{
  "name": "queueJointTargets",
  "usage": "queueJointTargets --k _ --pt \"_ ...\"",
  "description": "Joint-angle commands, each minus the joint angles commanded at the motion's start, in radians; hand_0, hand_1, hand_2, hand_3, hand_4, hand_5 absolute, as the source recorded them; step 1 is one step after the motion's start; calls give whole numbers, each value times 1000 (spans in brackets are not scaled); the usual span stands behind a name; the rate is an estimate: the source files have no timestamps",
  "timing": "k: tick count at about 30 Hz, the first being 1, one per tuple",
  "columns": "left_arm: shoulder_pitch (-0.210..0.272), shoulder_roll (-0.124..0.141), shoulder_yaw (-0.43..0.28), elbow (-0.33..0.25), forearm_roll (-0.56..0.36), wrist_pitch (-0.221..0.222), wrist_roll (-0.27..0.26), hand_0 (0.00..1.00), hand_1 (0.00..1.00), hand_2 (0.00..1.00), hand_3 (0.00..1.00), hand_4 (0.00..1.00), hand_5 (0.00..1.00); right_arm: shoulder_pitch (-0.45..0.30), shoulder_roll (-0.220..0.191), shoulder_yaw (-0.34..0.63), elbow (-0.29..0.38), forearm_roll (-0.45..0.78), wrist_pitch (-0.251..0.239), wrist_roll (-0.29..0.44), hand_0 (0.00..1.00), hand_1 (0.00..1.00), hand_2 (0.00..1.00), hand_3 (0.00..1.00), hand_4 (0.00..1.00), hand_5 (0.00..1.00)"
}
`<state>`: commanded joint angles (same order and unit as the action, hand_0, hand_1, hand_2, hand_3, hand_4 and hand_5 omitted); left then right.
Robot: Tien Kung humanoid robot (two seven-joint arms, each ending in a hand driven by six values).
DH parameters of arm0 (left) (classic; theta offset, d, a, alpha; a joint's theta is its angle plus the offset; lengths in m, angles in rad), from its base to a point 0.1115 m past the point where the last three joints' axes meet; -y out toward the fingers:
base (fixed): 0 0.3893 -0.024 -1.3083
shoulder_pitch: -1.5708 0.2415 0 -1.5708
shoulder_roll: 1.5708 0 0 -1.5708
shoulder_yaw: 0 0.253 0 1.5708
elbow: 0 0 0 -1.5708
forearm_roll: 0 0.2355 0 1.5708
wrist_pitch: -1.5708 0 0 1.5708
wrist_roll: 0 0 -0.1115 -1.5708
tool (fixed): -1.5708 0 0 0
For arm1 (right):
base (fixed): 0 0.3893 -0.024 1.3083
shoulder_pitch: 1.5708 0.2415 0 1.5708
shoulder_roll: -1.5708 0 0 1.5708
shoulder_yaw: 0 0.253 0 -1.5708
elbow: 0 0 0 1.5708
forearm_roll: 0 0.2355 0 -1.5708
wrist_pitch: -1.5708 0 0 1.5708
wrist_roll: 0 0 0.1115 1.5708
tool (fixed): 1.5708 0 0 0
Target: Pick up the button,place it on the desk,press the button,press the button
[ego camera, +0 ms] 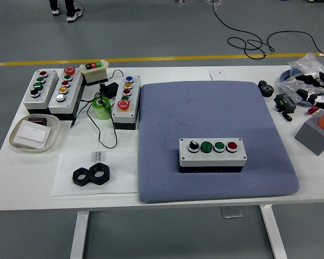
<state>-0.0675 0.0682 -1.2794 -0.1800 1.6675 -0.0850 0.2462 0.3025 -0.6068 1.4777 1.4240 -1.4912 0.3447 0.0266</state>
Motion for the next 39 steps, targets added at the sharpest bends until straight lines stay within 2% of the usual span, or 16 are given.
queueJointTargets --k 12,13,24,25,30,31,36,37,39 --pt "-1 -2 -10 0 4 0 1 741 901 956 748 548 998 -11 -1 21 -4 -5 -2 -1 935 880 864 797 757 740" --pt "-1 -1 -12 0 4 0 2 742 900 956 748 547 998 -12 0 22 -4 -7 -2 -1 933 877 862 797 739 703" --pt "0 -2 -22 0 13 -1 3 742 900 956 747 547 998 -15 -9 31 0 -25 4 -2 933 878 862 795 738 695" --pt "1 -1 -21 0 12 0 3 742 899 956 747 546 998 -18 -9 31 1 -26 4 -2 932 877 860 793 728 649" --pt "3 -1 -18 0 11 -1 3 742 899 956 747 546 998 -19 -7 28 -3 -28 3 -1 932 877 860 793 728 649" --pt "3 -1 -17 0 11 -1 3 745 897 956 746 546 998 -19 -7 28 -3 -28 3 -1 932 877 859 790 731 674" --pt "5 0 -15 0 10 -2 2 745 897 956 746 546 998 -25 -6 31 -10 -28 10 -6 932 877 859 790 731 674" --pt "5 0 -15 0 10 -2 2 745 897 956 745 545 998 -25 -6 30 -11 -24 11 -6 933 878 863 797 729 779" --pt "6 0 -16 0 14 -3 3 745 897 956 745 545 998 -27 -4 28 -14 -12 12 -8 933 878 863 797 729 779"
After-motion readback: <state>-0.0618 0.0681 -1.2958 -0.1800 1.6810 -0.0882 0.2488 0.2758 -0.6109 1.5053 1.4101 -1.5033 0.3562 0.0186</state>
